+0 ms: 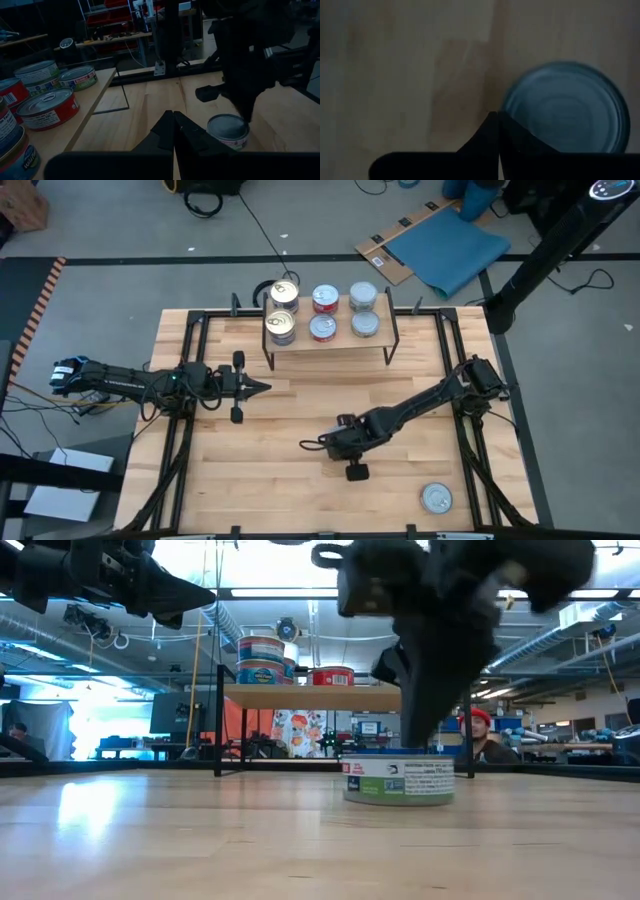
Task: Stack canned seafood by type on shelf
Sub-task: Stack the green tuna can on top of the other green tuna can on the shelf
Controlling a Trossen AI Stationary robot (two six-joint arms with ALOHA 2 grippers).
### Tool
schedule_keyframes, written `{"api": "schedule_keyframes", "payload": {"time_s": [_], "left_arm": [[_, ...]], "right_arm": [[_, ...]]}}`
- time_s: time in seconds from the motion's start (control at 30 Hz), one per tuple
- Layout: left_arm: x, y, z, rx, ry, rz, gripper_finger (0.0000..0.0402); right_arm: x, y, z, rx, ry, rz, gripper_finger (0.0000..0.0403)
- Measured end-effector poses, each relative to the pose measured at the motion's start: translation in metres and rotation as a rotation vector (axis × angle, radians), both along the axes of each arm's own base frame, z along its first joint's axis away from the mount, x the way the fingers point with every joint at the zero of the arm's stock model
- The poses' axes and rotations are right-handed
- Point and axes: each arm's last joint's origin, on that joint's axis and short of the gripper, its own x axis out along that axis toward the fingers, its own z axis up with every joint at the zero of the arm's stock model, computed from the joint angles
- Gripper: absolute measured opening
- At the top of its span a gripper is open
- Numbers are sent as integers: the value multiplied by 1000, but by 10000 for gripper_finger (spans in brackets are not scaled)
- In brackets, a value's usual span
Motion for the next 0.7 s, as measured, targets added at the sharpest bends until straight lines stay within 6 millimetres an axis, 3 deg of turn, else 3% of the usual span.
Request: {"api": "schedule_keyframes", "payload": {"time_s": [0.37, 0.7], "left_arm": [[0, 0, 0, 0, 0, 0, 6], [0, 0, 0, 0, 0, 0, 6]], "right_arm": [[16, -6, 22, 141, -31, -113, 6], [9, 15, 20, -31, -99, -108, 92]]}}
